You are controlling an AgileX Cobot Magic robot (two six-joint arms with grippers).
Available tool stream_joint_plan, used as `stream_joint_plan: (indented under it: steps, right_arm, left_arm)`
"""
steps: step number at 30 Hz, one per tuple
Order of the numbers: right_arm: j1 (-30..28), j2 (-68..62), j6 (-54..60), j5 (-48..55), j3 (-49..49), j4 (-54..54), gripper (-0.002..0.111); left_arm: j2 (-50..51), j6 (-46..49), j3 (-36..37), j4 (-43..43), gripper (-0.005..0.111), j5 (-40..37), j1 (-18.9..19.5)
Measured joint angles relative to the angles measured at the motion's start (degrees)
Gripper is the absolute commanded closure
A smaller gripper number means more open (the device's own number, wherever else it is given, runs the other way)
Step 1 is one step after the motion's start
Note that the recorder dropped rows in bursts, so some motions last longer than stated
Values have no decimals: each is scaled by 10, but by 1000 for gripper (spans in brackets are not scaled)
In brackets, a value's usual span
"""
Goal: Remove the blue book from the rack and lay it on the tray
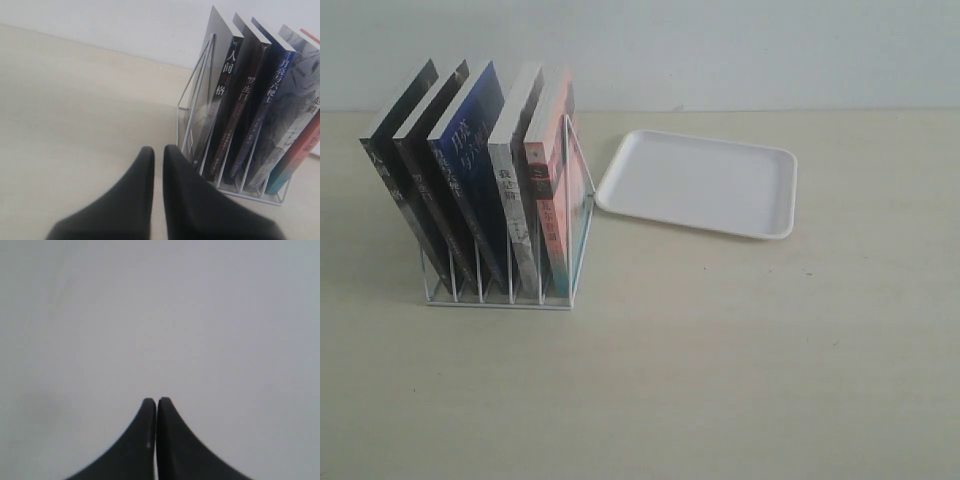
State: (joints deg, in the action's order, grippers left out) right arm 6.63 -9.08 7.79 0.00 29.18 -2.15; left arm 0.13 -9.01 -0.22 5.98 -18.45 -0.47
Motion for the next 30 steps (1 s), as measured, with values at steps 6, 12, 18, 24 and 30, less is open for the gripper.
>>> stream_joint_plan:
  steps: [6,12,18,24,30]
  right_arm:
    - [0,-159,12,186,111,0,108]
    - [-1,-246,12,163,123,0,108]
    - [-2,-269,2,132,123,-3,108]
    - [-2,-272,-17,102,123,-4,108]
    - [-2,-326,-70,96,125,-48,108]
  left_arm:
    - [0,0,0,0,101,0,0]
    - [0,0,0,0,101,0,0]
    - [0,0,0,0,101,0,0]
    - [0,0,0,0,101,0,0]
    - [0,0,0,0,101,0,0]
